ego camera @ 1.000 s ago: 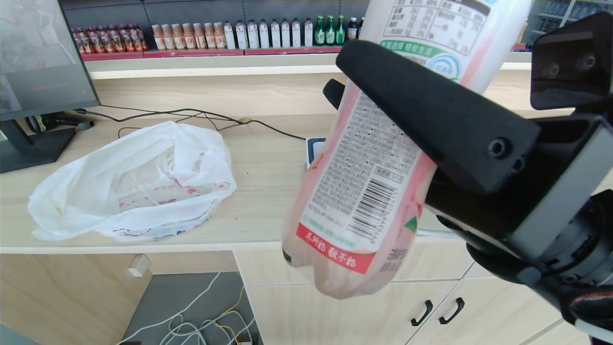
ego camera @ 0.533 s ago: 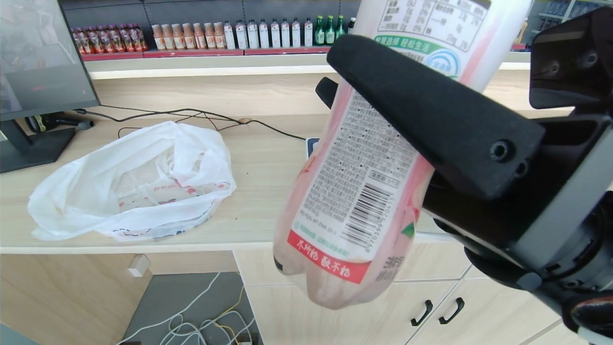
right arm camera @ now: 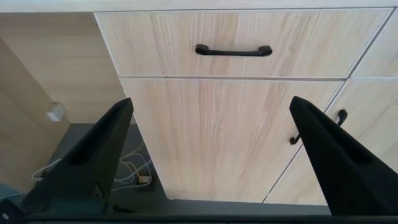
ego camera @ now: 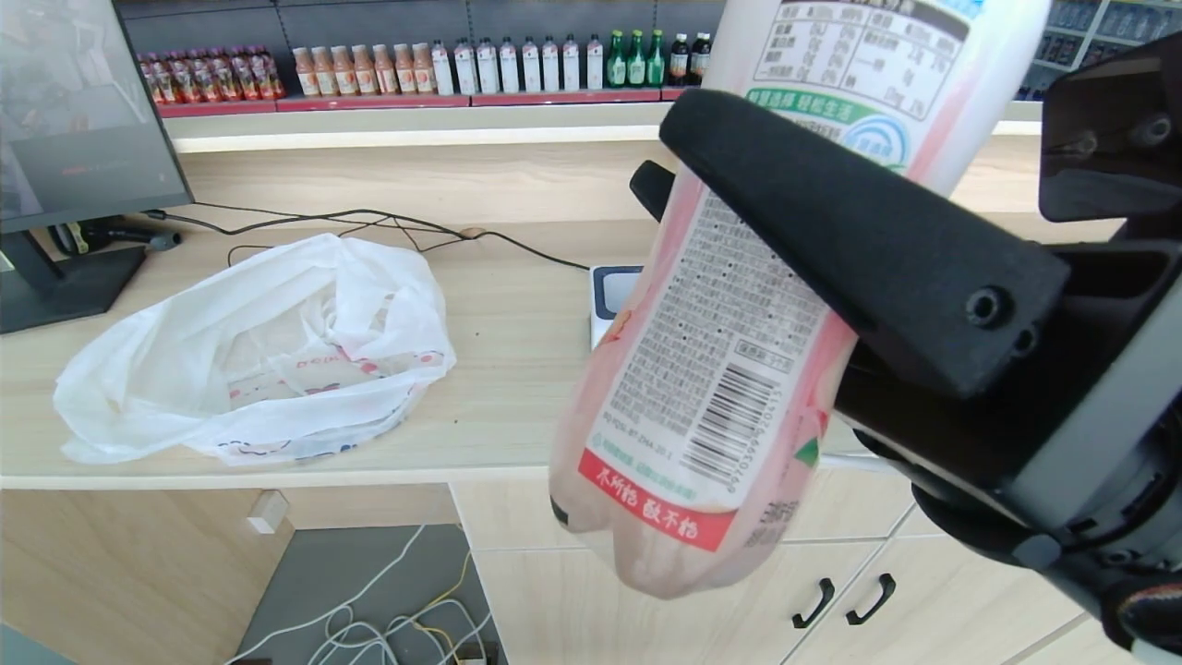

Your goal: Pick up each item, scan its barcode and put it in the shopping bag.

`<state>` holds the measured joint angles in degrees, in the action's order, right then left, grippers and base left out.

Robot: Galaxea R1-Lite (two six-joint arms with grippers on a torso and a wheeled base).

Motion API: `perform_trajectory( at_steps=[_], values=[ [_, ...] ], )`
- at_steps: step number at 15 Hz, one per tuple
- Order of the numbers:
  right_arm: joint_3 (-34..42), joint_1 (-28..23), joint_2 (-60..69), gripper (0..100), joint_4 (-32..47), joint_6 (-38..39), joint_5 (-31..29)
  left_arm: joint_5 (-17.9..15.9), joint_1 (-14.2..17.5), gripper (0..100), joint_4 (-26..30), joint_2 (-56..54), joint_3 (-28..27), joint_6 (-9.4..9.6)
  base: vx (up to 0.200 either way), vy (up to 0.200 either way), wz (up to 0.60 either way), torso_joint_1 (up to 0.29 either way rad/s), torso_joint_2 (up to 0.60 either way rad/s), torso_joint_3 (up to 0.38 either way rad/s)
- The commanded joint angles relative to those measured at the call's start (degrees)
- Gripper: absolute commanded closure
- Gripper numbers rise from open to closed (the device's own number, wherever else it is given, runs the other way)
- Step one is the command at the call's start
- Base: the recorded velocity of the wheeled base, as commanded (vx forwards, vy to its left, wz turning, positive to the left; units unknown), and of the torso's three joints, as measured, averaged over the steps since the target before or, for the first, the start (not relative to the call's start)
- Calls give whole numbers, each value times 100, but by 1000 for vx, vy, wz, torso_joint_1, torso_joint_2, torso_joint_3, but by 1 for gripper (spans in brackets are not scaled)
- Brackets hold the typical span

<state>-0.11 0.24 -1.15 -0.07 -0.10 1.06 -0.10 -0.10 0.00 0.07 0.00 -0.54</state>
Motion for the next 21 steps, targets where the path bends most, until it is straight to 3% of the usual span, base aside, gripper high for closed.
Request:
perform_trajectory(
  at_steps=[1,12,21],
  values=[
    [11,11,115,0,-1,45,8,1,1,0,0,1,0,-8,0,0,0,0,0,0],
    [11,11,115,0,-1,45,8,1,1,0,0,1,0,-8,0,0,0,0,0,0],
    [11,11,115,0,-1,45,8,1,1,0,0,1,0,1,0,-200,0,2,4,3]
  ],
)
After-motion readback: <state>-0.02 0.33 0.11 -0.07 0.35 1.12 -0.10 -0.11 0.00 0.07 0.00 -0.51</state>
